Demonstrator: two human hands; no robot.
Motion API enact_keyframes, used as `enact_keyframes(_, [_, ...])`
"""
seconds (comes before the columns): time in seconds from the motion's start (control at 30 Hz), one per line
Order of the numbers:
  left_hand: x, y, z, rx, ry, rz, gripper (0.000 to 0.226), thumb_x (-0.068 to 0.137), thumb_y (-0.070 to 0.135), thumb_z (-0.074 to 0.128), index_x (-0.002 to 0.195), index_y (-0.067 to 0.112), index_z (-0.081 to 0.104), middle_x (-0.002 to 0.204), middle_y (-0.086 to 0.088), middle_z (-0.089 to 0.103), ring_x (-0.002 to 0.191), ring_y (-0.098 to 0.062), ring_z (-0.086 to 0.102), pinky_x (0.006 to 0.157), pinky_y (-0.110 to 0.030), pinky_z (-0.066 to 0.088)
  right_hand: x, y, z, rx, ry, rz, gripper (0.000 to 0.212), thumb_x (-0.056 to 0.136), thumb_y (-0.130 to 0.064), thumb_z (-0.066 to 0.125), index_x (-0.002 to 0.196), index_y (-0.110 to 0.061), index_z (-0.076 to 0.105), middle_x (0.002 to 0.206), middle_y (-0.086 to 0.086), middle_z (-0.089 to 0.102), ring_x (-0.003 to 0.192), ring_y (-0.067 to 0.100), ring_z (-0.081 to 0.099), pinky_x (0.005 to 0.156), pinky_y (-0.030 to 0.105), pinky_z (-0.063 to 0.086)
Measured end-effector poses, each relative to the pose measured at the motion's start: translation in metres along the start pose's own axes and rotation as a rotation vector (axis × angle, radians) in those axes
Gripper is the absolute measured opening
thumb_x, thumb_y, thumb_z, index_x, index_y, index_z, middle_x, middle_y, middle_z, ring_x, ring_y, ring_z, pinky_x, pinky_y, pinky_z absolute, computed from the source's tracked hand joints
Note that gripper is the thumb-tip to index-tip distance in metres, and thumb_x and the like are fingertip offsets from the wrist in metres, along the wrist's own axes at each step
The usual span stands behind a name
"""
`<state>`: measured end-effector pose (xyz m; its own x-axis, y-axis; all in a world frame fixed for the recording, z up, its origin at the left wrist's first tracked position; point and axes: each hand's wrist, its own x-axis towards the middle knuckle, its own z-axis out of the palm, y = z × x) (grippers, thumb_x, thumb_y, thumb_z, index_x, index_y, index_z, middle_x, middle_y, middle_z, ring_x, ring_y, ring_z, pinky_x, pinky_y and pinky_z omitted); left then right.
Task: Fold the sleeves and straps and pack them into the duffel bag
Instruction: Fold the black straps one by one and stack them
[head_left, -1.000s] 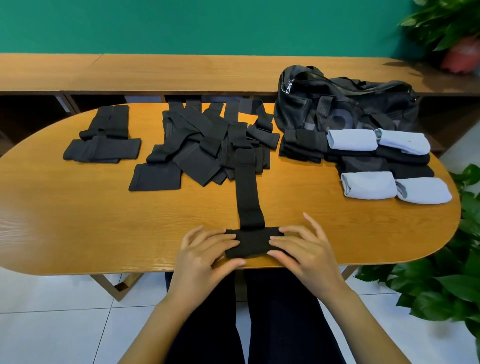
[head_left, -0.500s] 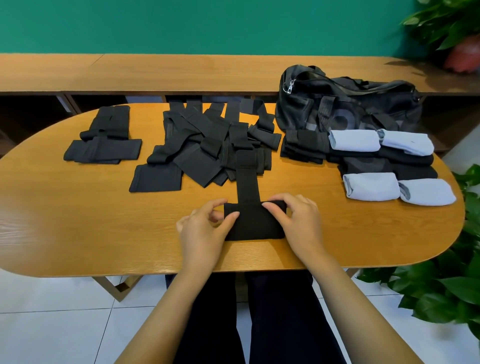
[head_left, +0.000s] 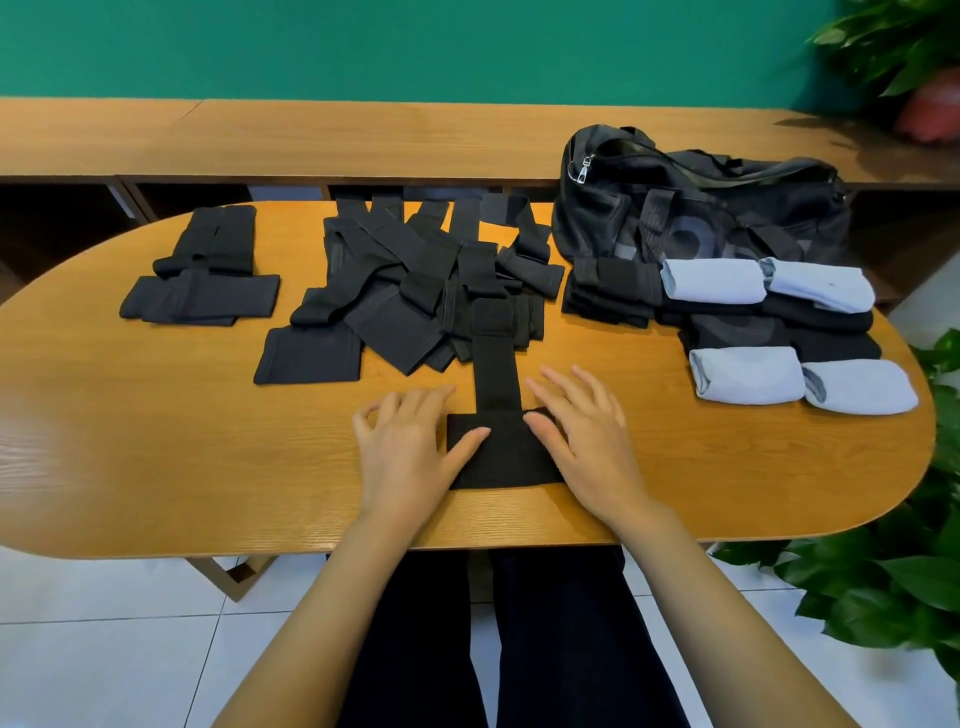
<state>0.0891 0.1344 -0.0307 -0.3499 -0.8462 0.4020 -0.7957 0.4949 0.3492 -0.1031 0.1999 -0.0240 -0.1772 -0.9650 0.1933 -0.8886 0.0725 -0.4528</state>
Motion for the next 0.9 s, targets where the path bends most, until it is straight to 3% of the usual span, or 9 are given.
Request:
enact_keyframes(0.1, [-0.005, -0.008, -0.001, -0.105, -0.222, 0.26, 0.076, 0.084, 0.075, 0.037, 0.144, 0.028, 0.047, 0.151, 0.011, 0.041, 0.141, -0.008, 0.029, 0.117, -0.04, 0.012, -0.012, 0.003, -0.002, -0.175, -0.141, -0.176, 0.071, 0.092, -0.071, 0.0, 0.152, -0.04, 0.021, 0.16, -0.018, 0.01, 0.15, 0.01, -0.01, 0.121, 0.043, -0.007])
enact_keyframes(0.2, [-0.01, -0.012, 0.002, -0.144, -0.373, 0.333, 0.084, 0.081, 0.079, 0.031, 0.149, 0.03, 0.038, 0.159, 0.015, 0.023, 0.147, 0.001, 0.007, 0.122, -0.045, 0.002, -0.02, 0.008, 0.001, -0.265, -0.193, -0.251, 0.067, 0.096, -0.068, 0.003, 0.153, -0.038, 0.023, 0.161, -0.014, 0.013, 0.151, 0.014, -0.011, 0.121, 0.048, -0.006])
enact_keyframes(0.43, [-0.014, -0.011, 0.004, -0.127, -0.359, 0.326, 0.073, 0.087, 0.074, 0.031, 0.146, 0.032, 0.041, 0.155, 0.016, 0.031, 0.146, 0.003, 0.011, 0.122, -0.037, -0.002, -0.024, 0.008, 0.005, -0.286, -0.199, -0.252, 0.074, 0.093, -0.073, 0.002, 0.151, -0.036, 0.029, 0.16, -0.012, 0.021, 0.151, 0.014, -0.004, 0.122, 0.048, -0.002])
enact_keyframes(0.63, [-0.016, -0.009, 0.003, -0.13, -0.32, 0.344, 0.064, 0.093, 0.068, 0.032, 0.143, 0.031, 0.046, 0.152, 0.013, 0.037, 0.144, 0.002, 0.016, 0.122, -0.036, 0.0, -0.026, 0.009, 0.003, -0.225, -0.172, -0.263, 0.082, 0.084, -0.081, 0.018, 0.148, -0.035, 0.039, 0.157, -0.014, 0.027, 0.15, 0.008, -0.001, 0.122, 0.04, -0.007])
enact_keyframes(0.77, [-0.018, -0.009, 0.002, -0.144, -0.28, 0.357, 0.064, 0.093, 0.069, 0.027, 0.138, 0.031, 0.052, 0.147, 0.013, 0.045, 0.142, 0.002, 0.024, 0.122, -0.035, 0.002, -0.028, 0.013, 0.007, -0.183, -0.09, -0.292, 0.077, 0.085, -0.078, 0.025, 0.141, -0.032, 0.05, 0.151, -0.013, 0.041, 0.148, 0.008, 0.015, 0.122, 0.039, -0.002])
enact_keyframes(0.9, [-0.021, -0.01, 0.002, -0.174, -0.192, 0.391, 0.058, 0.095, 0.065, 0.034, 0.129, 0.027, 0.062, 0.136, 0.01, 0.058, 0.136, -0.001, 0.038, 0.122, -0.039, 0.006, -0.028, 0.016, 0.01, -0.172, 0.027, -0.342, 0.065, 0.091, -0.069, 0.031, 0.13, -0.028, 0.063, 0.138, -0.009, 0.057, 0.139, 0.014, 0.038, 0.12, 0.048, 0.015])
